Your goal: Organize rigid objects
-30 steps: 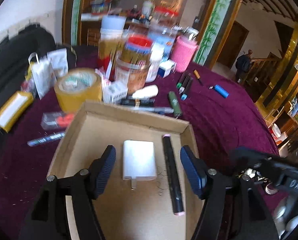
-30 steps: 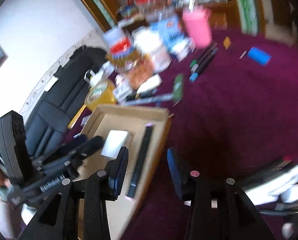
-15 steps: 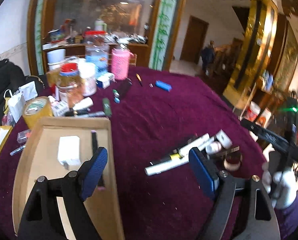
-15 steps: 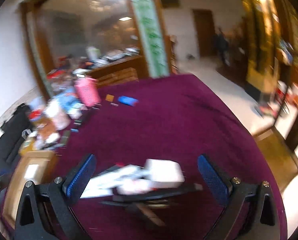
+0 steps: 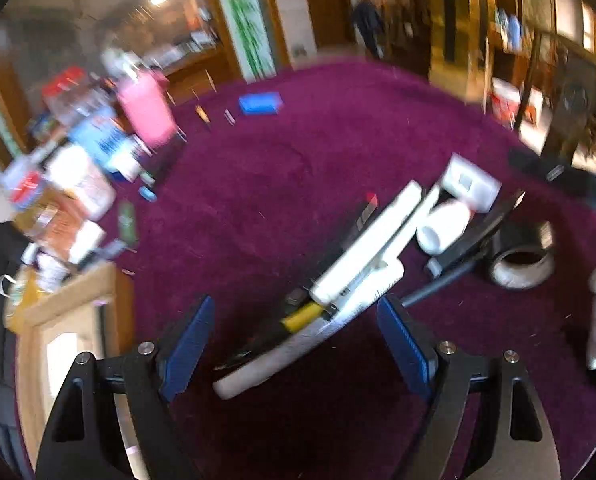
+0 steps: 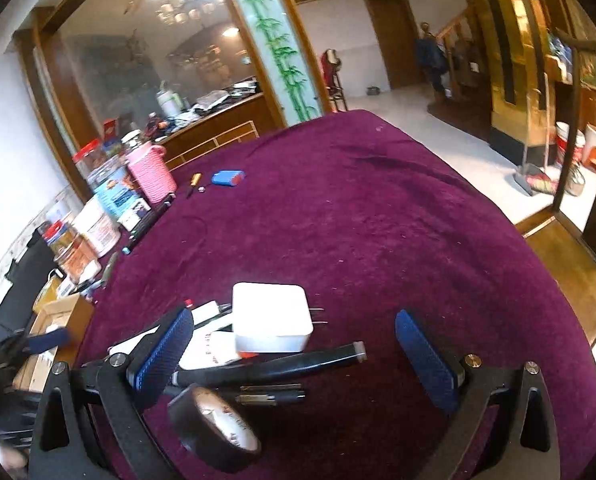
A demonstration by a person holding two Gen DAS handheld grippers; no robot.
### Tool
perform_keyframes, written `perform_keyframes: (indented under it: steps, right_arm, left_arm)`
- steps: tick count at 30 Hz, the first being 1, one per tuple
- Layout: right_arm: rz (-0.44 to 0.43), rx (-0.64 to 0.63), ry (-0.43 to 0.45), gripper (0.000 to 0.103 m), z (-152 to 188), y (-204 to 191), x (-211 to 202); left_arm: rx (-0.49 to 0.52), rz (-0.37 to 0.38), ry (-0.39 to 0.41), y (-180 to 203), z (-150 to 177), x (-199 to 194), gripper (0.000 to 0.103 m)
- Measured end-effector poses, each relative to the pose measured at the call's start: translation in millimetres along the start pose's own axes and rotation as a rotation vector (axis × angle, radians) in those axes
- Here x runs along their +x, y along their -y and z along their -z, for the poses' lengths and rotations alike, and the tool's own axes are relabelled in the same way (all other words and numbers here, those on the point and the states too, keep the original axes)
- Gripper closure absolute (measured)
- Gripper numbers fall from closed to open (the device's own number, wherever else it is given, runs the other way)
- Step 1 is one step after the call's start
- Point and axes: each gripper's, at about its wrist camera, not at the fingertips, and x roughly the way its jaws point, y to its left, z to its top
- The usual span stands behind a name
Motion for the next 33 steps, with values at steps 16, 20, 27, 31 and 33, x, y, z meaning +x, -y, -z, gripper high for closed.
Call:
perform_keyframes:
  steps: [16,20,27,31,33]
  right_arm:
    - [-0.066,0.056,-0.047,0.001,3.8,12.4,-0.6]
    - [-0.066,0.060,-0.056,0.001,3.5,14.3,0.5]
    - [-0.067,0.055,-0.076,0.001,3.8,14.7,3.8]
    - [-0.086,0.059,-0.098,0.001,4.4,14.5,6.8]
    - [-0.094,0.060,-0.100,0.001,4.5,14.3,6.7]
  left_arm:
    - [-0.080,0.213,0.027,-3.4,-0.2,-43.5,0.067]
    - [-0.113,0.173,-0.022,-17.5,-25.3,1.9,0.068]
    - [-0.109,0.186,-0.064,-10.3,-34.0,35.2,0.078]
    - [-0.074,0.201,-0.076,-8.3,-11.0,20.7,0.080]
    - [-0.085,0.223,-0.086,-11.1,-0.1,12.3,0.080]
